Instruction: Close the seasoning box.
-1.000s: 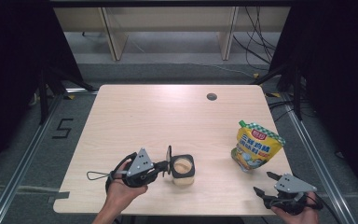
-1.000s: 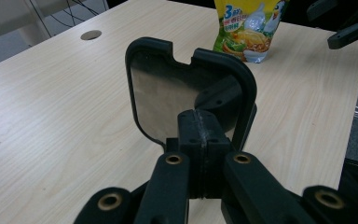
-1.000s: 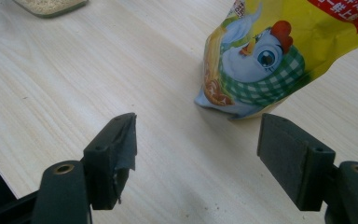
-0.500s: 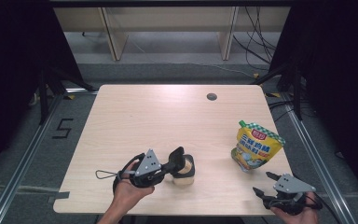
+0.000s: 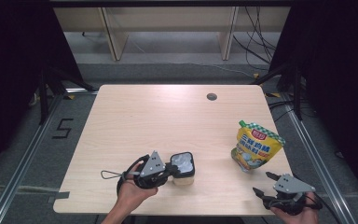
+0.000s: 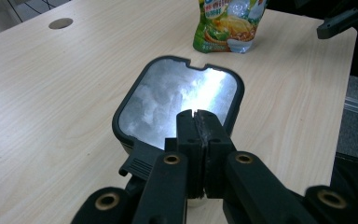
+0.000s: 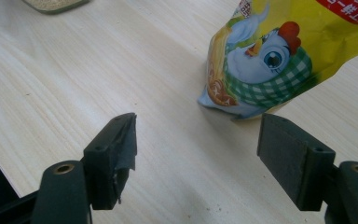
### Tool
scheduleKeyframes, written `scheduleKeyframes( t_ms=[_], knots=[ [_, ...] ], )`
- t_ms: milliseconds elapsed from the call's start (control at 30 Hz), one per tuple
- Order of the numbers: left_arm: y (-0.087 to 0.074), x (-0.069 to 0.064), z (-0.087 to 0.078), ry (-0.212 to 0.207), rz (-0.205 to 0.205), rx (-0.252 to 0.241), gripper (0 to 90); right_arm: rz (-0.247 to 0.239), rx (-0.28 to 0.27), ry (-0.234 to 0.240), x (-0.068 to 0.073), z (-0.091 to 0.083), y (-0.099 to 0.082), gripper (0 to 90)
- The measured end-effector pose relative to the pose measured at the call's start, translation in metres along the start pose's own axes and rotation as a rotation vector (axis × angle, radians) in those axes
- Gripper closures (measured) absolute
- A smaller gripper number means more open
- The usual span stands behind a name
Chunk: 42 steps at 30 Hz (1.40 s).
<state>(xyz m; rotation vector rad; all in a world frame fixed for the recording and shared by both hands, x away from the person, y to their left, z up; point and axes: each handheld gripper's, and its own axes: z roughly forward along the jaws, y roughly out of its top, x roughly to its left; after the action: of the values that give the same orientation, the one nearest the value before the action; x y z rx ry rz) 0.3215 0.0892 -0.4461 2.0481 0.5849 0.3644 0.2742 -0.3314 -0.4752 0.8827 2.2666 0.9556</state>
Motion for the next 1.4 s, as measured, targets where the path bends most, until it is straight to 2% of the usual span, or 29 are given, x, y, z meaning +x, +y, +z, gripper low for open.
scheduleKeyframes(
  t_ms=[33,67,100,133,167,233,300,333,400,433,533,600,700,733,867,967,1000,1067,1100,1133,1167,1200,1233,1267,1300,1333,1400],
  knots=[
    [0.000,0.000,0.001,-0.004,0.010,0.005,87.8,-0.001,0.000,0.000,0.000,0.000,0.000,29.3],
    [-0.001,-0.001,0.001,0.001,-0.002,0.007,87.7,-0.001,0.000,0.000,0.000,0.000,0.000,29.3],
    [0.000,-0.001,0.002,-0.003,0.009,0.004,87.8,-0.001,0.001,0.000,0.000,0.000,0.000,29.3],
    [-0.001,-0.002,0.002,-0.003,-0.004,-0.001,87.7,-0.002,0.000,0.000,0.000,0.000,0.000,29.3],
    [-0.001,-0.001,0.001,-0.003,0.002,0.008,87.7,-0.003,0.001,0.001,0.000,0.000,0.000,29.3],
    [0.000,-0.002,0.001,-0.017,0.009,0.006,87.7,-0.003,0.001,0.001,0.000,0.000,0.000,29.4],
    [0.000,-0.002,0.001,-0.012,0.002,0.006,84.2,-0.004,0.001,0.001,0.000,0.000,0.000,29.3],
    [0.000,-0.002,0.002,-0.016,-0.008,-0.010,82.6,-0.004,0.001,0.001,0.000,0.000,0.000,29.3],
    [0.001,0.000,-0.002,-0.015,-0.001,-0.004,80.8,-0.003,0.000,0.002,0.000,0.000,0.000,29.3],
    [0.002,-0.001,-0.003,-0.011,-0.016,-0.011,78.4,-0.004,0.000,0.002,0.000,0.000,0.000,29.3],
    [0.004,0.000,-0.008,-0.014,-0.008,-0.025,70.5,-0.005,0.001,0.002,0.000,0.000,0.000,29.3],
    [0.005,0.000,-0.011,-0.016,-0.009,-0.042,61.5,-0.010,0.002,0.002,0.000,0.001,0.000,29.3],
    [0.004,0.000,-0.014,-0.015,-0.020,-0.045,52.8,-0.010,0.000,0.002,0.001,0.001,0.000,29.3],
    [0.003,0.000,-0.014,-0.012,-0.007,-0.042,51.0,-0.016,0.001,0.001,0.001,0.001,0.000,29.3],
    [-0.001,0.000,-0.016,0.000,-0.024,-0.029,39.8,-0.018,0.002,0.000,0.001,0.001,0.000,29.3],
    [-0.005,0.002,-0.018,0.000,-0.055,-0.040,36.7,-0.018,0.002,0.001,0.001,0.001,0.000,29.3],
    [-0.005,0.003,-0.020,0.007,-0.055,-0.038,35.8,-0.014,0.003,0.001,0.001,0.001,0.000,29.2],
    [-0.008,0.005,-0.023,0.017,-0.081,-0.044,34.4,-0.015,0.006,0.001,0.001,0.001,0.000,29.2],
    [-0.010,0.006,-0.025,0.021,-0.077,-0.044,34.2,-0.016,0.005,0.003,0.001,0.001,0.000,29.3],
    [-0.012,0.006,-0.026,0.019,-0.100,-0.046,34.0,-0.014,0.007,0.006,0.001,0.001,0.000,29.3],
    [-0.013,0.006,-0.027,0.023,-0.100,-0.048,33.8,-0.019,0.005,0.003,0.001,0.001,0.000,29.3],
    [-0.016,0.007,-0.030,0.028,-0.090,-0.029,33.7,-0.019,0.006,0.003,0.001,0.001,0.000,29.2],
    [-0.017,0.007,-0.030,0.020,-0.091,-0.036,33.5,-0.004,0.010,0.004,0.002,0.001,0.000,29.3],
    [-0.020,0.008,-0.032,0.017,-0.075,-0.030,33.2,-0.004,0.010,0.005,0.002,0.001,0.000,29.3],
    [-0.022,0.008,-0.034,0.019,-0.081,-0.026,32.9,-0.018,0.007,0.004,0.002,0.002,0.000,29.3],
    [-0.025,0.007,-0.035,0.023,-0.104,-0.029,32.7,-0.028,0.005,0.007,0.001,0.002,0.000,29.3],
    [-0.029,0.009,-0.037,0.025,-0.089,-0.024,32.1,-0.021,0.009,0.010,0.002,0.002,0.000,29.3]
  ],
)
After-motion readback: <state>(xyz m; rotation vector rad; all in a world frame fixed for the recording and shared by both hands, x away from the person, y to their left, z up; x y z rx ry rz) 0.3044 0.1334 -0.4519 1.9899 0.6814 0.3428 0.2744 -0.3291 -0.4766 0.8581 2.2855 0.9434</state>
